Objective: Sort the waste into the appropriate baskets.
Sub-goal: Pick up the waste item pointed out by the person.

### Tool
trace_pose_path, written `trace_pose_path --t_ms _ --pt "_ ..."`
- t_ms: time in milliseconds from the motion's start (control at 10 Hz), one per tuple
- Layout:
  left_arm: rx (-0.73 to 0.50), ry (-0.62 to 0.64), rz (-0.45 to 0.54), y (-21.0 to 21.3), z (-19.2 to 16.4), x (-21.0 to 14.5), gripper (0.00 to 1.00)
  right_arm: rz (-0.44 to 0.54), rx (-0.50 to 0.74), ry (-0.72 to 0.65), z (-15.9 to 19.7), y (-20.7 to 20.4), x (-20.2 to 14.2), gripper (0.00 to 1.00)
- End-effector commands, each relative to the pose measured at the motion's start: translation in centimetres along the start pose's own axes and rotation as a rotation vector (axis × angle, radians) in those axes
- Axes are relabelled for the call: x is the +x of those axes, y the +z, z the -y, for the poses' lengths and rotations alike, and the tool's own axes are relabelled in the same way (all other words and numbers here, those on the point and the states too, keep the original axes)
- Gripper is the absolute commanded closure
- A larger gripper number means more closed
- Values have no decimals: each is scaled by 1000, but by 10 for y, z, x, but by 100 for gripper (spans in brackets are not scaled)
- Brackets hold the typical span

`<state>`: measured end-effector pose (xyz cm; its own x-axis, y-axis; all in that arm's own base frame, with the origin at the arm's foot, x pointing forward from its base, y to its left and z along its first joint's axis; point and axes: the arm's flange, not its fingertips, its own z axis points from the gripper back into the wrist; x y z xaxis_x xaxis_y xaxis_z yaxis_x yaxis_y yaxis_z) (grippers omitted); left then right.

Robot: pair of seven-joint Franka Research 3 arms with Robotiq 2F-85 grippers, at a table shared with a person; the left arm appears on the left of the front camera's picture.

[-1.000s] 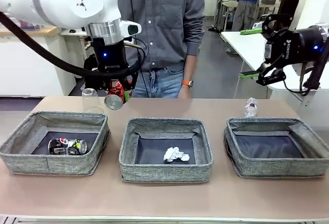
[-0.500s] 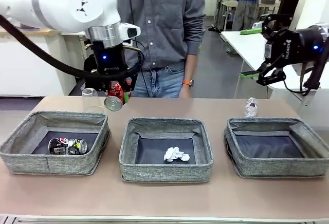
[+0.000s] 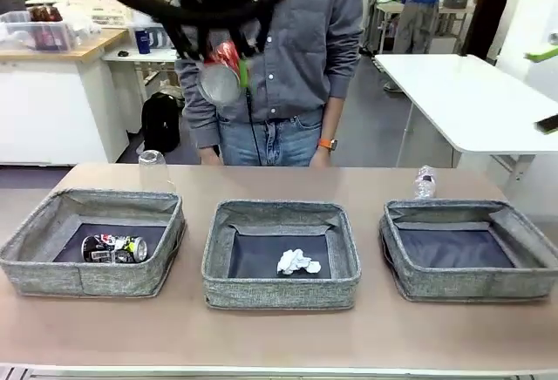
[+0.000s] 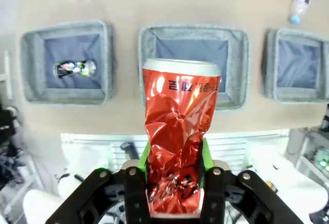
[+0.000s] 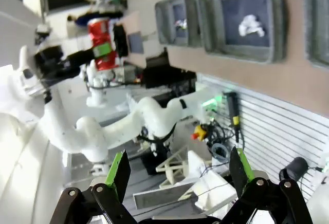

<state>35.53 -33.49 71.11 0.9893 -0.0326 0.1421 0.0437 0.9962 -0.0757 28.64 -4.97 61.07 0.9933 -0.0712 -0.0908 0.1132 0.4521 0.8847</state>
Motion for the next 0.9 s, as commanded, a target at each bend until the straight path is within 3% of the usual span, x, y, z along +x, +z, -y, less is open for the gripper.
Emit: trace_pose_path --t_ms 0,400,800 --pt "63 13 9 9 19 26 64 -52 24 15 -11 -26 15 0" --pt "59 15 75 44 46 48 64 -52 24 15 -11 -26 15 0" --pt "48 -33 46 49 74 77 64 -52 24 15 -11 -26 15 0"
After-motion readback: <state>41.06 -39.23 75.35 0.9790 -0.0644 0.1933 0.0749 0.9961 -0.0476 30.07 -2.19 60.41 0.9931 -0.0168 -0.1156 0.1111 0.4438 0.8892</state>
